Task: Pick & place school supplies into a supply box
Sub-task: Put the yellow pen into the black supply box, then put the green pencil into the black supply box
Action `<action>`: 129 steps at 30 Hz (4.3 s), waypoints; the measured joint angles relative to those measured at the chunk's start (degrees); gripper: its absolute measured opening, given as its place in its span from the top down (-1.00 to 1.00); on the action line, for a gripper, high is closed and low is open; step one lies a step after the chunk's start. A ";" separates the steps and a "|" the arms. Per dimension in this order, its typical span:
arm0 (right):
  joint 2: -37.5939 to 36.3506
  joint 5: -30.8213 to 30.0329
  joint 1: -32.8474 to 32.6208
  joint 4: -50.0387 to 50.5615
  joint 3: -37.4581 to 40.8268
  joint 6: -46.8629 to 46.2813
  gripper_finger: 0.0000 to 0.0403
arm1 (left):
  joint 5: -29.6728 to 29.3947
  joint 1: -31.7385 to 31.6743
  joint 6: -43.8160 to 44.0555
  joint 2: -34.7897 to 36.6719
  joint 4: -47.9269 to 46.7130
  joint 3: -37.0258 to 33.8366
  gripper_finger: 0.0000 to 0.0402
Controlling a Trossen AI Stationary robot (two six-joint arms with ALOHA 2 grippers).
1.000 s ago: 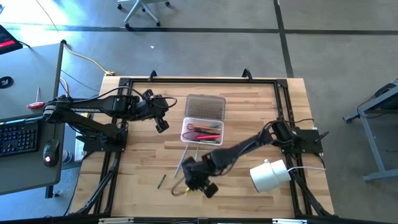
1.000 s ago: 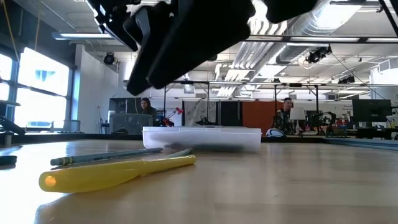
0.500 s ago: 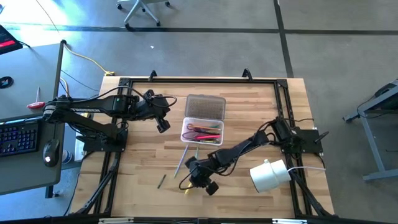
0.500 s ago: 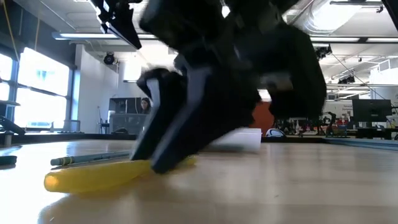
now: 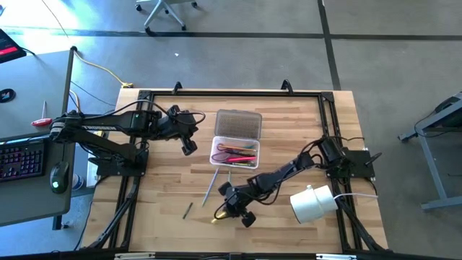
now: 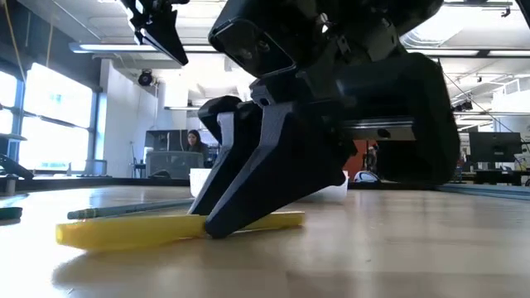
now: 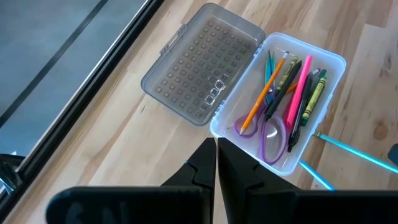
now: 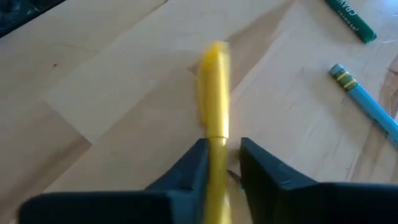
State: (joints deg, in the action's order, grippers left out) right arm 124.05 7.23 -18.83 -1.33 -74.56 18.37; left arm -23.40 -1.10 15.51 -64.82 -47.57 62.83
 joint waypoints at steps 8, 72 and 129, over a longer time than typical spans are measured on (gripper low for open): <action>0.11 2.12 -0.33 -6.87 -0.58 -0.40 0.85 | 0.04 0.00 0.00 0.00 -0.06 0.00 0.73; 6.58 -18.06 -5.81 -33.11 13.99 -25.53 0.93 | 1.88 0.00 -0.22 0.00 0.96 -0.02 0.73; -10.38 -4.67 6.27 -19.62 14.40 -13.90 0.35 | 1.70 0.00 -0.26 0.02 1.44 -0.02 0.73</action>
State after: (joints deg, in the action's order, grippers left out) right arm 113.67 2.57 -12.56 -20.96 -60.16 4.47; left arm -21.69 -1.10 15.25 -64.79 -46.13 62.81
